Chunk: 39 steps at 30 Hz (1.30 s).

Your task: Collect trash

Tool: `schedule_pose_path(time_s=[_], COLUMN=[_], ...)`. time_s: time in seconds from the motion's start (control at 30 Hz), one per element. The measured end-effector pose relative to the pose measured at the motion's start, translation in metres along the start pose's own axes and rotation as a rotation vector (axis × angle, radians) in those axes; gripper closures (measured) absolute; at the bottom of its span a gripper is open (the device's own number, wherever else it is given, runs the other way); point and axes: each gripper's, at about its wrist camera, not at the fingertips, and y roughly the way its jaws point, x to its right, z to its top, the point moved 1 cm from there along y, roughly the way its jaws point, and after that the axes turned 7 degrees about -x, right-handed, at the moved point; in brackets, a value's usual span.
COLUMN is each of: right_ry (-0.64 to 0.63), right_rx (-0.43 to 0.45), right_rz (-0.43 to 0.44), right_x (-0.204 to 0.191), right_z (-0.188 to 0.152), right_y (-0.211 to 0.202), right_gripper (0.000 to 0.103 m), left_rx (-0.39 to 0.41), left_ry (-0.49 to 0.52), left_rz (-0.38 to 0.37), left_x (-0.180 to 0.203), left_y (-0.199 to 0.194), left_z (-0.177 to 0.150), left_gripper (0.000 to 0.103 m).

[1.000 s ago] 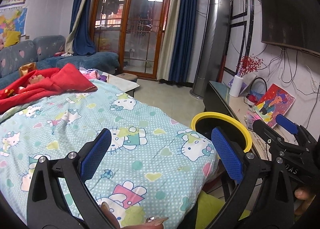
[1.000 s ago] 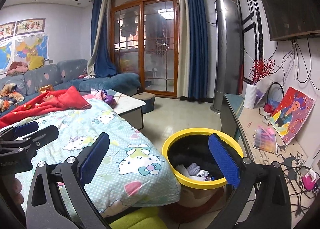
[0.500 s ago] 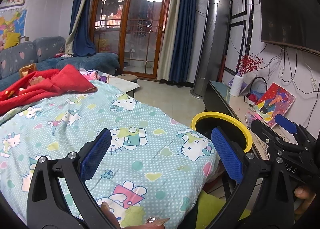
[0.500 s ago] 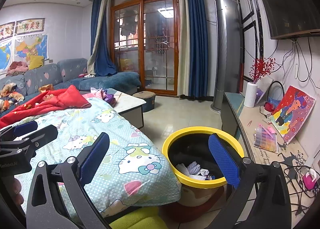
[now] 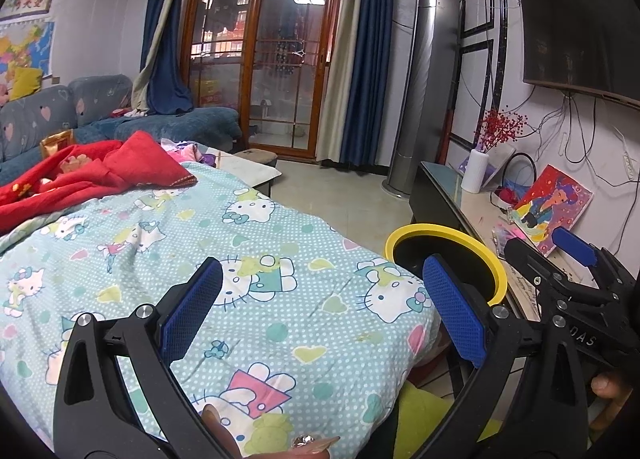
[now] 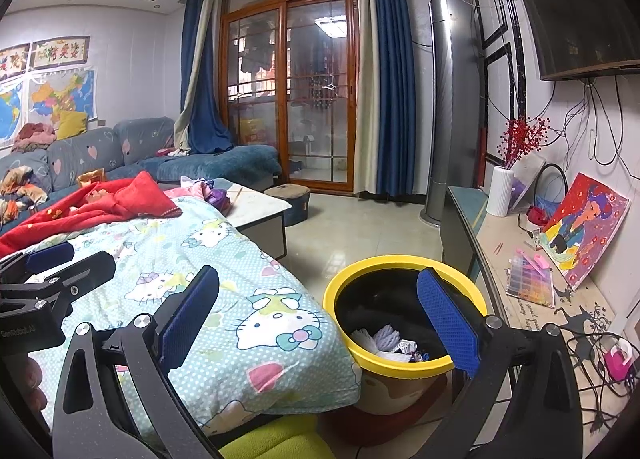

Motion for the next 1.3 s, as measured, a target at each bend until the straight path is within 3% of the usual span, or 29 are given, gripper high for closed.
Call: schedule_pose_path(time_s=[1.3], right_ry=[0.008], right_rx=[0.002], right_rz=[-0.006], right_x=[0.0024], right_z=[-0.001], right_y=[-0.0016], right_gripper=[0.006], left_rx=[-0.011], left_ry=[0.007], left_rz=[0.015], left_x=[-0.0055], left_y=[0.005], left_z=[-0.0046], left_gripper=[0.011])
